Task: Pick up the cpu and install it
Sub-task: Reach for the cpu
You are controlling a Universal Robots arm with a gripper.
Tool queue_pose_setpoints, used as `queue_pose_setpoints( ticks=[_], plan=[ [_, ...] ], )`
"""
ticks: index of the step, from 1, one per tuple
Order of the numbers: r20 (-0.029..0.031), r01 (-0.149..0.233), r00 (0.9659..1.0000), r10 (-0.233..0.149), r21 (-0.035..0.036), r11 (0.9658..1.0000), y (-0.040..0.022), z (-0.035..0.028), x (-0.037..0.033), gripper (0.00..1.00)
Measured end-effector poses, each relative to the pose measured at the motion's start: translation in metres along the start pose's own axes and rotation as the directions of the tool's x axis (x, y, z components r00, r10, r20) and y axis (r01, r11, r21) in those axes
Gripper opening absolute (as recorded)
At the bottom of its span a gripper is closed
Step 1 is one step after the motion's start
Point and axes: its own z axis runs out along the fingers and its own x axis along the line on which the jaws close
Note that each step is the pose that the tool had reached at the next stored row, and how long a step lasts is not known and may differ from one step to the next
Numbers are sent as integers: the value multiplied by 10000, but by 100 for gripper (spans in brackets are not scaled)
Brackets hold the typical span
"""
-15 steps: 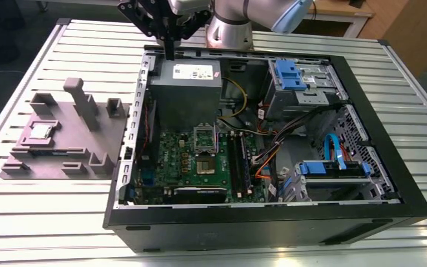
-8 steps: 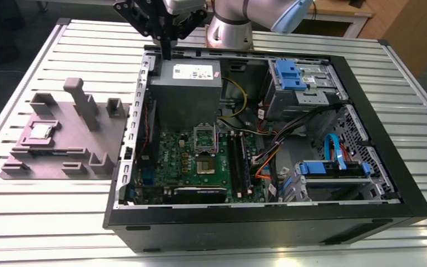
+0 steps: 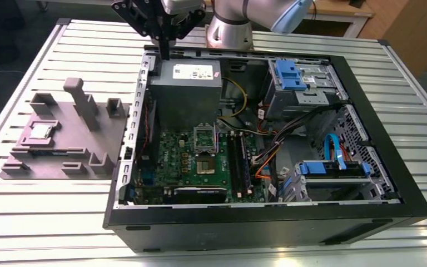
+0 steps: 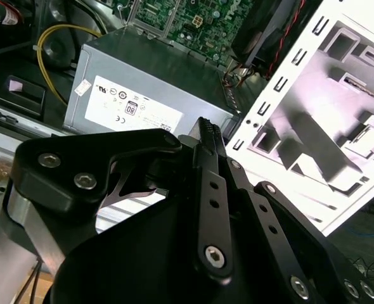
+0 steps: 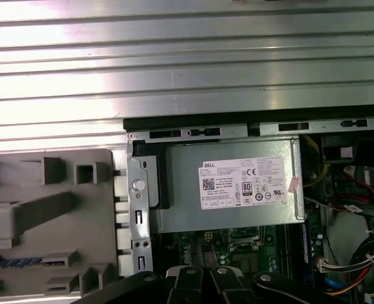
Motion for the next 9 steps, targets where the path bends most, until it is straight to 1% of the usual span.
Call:
queue_pose_setpoints(
  ticks=[9],
  plan=[
    [-1, 0, 10000, 0, 0, 10000, -3, -1, 46, 10]
  ],
)
